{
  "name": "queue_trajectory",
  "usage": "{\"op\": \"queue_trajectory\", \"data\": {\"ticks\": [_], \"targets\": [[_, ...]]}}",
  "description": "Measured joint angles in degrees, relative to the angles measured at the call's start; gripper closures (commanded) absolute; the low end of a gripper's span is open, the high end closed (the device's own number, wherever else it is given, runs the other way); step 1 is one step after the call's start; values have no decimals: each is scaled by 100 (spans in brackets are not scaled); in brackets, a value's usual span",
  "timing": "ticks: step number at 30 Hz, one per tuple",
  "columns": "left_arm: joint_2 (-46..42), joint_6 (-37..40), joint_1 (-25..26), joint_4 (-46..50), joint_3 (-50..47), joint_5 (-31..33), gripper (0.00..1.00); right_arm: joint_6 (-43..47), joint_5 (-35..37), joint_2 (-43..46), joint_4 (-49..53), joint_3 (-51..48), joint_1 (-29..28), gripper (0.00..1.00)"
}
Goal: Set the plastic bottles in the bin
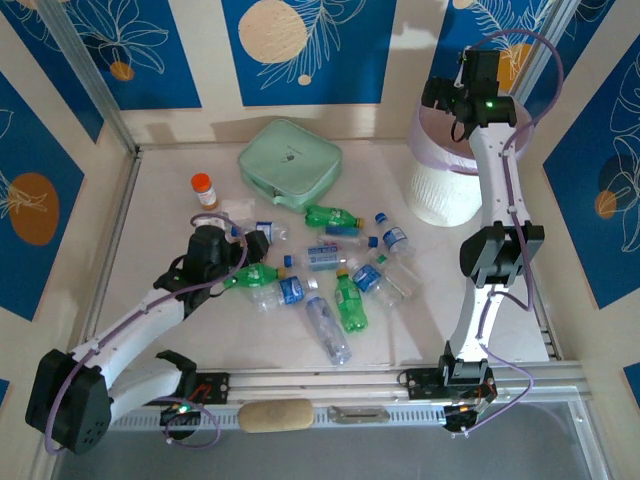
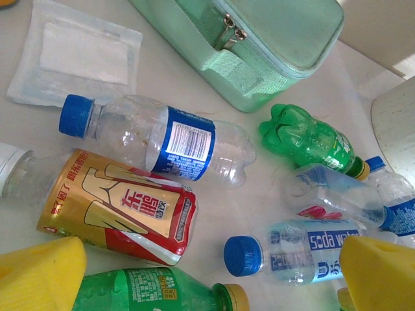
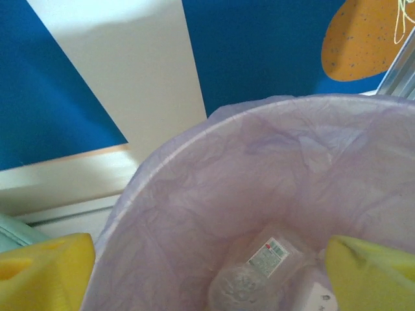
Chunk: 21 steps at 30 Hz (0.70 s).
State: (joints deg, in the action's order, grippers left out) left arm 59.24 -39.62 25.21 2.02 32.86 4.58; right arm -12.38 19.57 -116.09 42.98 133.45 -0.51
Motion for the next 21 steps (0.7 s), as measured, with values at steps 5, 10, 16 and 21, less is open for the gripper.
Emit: {"op": "queue_trajectory", "data": {"ticks": [5,10,16,21], "targets": [[0,70,-42,63,0,55,0,92,-4,234,-35,-162,-262,1],[2,72,-101,87,0,70,0,306,-52,1147,-365,-1211,-874,1],[20,260,-140,195,20,-50,0,293,-225,2446,-1104,-3174,-1626,1],[162,549,-149,155,212,-466,0,-33,-505,3091,-1497,-4634,-2035,1]]}}
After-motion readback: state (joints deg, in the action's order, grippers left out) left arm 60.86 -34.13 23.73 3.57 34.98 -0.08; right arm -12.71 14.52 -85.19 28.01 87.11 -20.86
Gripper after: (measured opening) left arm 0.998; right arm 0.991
